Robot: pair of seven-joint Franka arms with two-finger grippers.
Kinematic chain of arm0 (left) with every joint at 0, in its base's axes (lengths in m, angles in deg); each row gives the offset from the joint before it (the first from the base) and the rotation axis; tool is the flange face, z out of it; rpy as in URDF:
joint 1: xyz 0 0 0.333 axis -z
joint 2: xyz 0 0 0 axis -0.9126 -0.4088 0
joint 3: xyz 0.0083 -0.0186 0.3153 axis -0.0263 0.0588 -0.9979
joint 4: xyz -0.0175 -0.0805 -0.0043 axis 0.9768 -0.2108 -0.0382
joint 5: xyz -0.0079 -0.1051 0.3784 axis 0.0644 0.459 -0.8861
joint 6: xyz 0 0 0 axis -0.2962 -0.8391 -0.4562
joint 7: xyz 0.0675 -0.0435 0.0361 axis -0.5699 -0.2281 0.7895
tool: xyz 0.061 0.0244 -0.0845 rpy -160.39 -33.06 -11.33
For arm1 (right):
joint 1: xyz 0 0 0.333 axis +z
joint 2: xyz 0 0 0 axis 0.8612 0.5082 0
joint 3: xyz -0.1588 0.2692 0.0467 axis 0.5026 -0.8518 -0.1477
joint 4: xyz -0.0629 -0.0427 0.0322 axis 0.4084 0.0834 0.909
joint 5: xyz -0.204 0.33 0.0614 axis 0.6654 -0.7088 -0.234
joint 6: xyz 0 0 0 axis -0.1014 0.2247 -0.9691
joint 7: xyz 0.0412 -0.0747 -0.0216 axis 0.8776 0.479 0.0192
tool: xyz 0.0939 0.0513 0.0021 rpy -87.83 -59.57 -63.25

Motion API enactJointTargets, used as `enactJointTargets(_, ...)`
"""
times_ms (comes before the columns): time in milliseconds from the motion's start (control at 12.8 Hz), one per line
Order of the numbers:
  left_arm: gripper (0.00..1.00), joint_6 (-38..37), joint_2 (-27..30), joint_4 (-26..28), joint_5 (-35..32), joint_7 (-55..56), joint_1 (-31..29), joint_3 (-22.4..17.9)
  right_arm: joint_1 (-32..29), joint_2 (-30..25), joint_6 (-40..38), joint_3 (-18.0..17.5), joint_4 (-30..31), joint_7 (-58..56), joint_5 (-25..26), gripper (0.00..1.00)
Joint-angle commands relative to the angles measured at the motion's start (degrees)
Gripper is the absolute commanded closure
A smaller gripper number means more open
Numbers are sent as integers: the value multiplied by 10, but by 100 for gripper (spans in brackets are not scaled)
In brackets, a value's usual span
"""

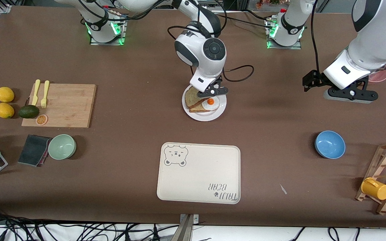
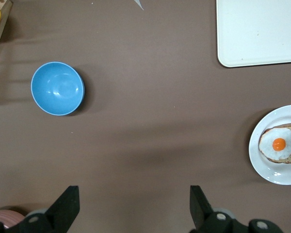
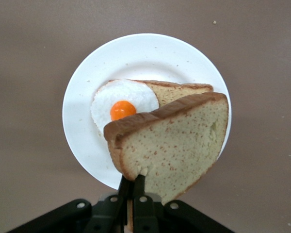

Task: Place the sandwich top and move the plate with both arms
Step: 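Lower the bread slice onto the egg and open the right gripper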

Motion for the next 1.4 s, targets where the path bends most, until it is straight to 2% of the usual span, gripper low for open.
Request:
enactJointTargets(0,0,-14,-3,-15,-18,4,1,2,13,18,8,4,-24,25,-15,100)
enactJointTargets(936,0,-14,-3,-15,-19,0,1,2,30,67,112,4,-23,57,-15,98)
enactJointTargets(1014,0,-14,-3,-15,-19,0,1,2,34,71,123,5,-21,65,-12,17)
enactJointTargets(1092,0,-14,-3,-15,-19,0,1,2,37,71,127,6,-19,65,-8,0)
enactJointTargets(1327,0,-14,-3,-15,-19,1,1,2,36,64,120,8,-21,54,-8,0)
